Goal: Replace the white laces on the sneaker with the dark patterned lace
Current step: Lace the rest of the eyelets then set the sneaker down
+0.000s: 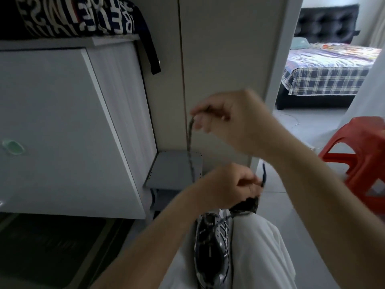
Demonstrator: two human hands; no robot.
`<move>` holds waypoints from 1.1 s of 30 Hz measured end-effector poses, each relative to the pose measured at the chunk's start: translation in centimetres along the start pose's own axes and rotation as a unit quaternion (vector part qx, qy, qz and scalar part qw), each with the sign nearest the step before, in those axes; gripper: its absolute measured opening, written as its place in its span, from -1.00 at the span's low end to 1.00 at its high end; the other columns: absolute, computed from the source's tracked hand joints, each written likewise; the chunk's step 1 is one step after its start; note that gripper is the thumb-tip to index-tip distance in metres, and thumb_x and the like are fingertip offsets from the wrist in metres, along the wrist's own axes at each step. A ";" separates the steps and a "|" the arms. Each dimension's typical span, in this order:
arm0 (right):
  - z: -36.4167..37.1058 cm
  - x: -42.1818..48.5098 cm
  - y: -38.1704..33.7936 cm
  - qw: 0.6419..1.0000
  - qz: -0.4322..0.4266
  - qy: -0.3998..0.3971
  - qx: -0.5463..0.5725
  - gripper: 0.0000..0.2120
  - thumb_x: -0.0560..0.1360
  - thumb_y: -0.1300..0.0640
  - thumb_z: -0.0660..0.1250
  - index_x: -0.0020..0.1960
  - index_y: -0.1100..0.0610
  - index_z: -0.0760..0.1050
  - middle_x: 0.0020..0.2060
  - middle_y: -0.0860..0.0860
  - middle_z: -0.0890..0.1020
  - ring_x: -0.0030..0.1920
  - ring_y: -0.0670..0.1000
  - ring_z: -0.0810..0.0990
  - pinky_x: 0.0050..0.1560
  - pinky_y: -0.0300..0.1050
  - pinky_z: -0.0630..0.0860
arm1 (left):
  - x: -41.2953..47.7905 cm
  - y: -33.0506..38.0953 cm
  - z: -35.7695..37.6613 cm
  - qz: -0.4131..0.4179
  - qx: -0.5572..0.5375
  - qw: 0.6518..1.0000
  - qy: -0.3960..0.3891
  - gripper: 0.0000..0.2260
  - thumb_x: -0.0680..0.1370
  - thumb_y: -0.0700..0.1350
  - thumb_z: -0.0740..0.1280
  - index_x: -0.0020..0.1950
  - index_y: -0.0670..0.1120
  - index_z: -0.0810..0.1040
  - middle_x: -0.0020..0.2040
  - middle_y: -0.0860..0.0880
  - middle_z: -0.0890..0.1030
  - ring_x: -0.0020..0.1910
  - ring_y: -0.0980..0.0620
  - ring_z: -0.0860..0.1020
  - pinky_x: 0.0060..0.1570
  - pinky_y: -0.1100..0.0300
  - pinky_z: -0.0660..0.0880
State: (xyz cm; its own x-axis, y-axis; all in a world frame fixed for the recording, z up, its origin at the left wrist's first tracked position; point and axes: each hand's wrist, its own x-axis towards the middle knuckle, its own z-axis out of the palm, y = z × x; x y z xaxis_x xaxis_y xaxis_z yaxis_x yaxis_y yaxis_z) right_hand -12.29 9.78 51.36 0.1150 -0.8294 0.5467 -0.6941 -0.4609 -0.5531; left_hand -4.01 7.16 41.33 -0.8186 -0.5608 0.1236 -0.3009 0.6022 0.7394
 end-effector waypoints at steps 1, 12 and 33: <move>1.1 -0.6 0.4 0.999 0.004 -0.031 -0.017 -0.83 0.48 0.12 0.37 0.05 0.08 0.62 -0.24 -0.20 0.64 -0.19 -0.22 0.61 -0.14 -0.42 0.49 | 0.3 -1.5 1.2 -0.037 -0.044 0.998 -0.003 -0.83 0.52 -0.10 0.37 0.01 -0.18 0.61 -0.42 0.14 0.55 -0.44 0.32 0.50 -0.36 0.47 0.40; 11.5 -13.8 10.6 0.938 0.198 -0.255 -0.128 -0.70 0.44 -0.16 0.31 -0.28 0.06 0.54 -0.40 -0.11 0.46 -0.35 -0.16 0.45 -0.37 -0.40 0.30 | -4.7 -13.6 4.9 -0.272 0.144 0.951 -0.026 -0.87 0.44 0.09 0.36 -0.21 0.06 0.52 -0.31 0.08 0.52 -0.38 0.23 0.47 -0.47 0.48 0.30; 10.7 -19.4 16.3 0.941 0.307 0.009 -0.140 -0.74 0.53 0.02 0.21 -0.34 -0.06 0.36 -0.47 -0.12 0.47 -0.40 -0.17 0.44 -0.40 -0.25 0.27 | -10.0 -17.3 3.7 -0.345 0.222 0.910 0.055 -0.73 0.57 0.06 0.23 -0.28 -0.04 0.45 -0.38 0.04 0.46 -0.37 0.08 0.47 -0.40 0.21 0.29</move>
State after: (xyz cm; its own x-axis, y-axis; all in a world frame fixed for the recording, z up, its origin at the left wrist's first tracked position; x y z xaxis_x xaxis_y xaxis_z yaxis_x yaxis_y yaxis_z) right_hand -18.23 15.00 24.98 -0.3796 -0.9055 0.1897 -0.7855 0.2071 -0.5832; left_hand 7.53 4.44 24.80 -0.3134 -0.9314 -0.1851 -0.9126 0.2415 0.3300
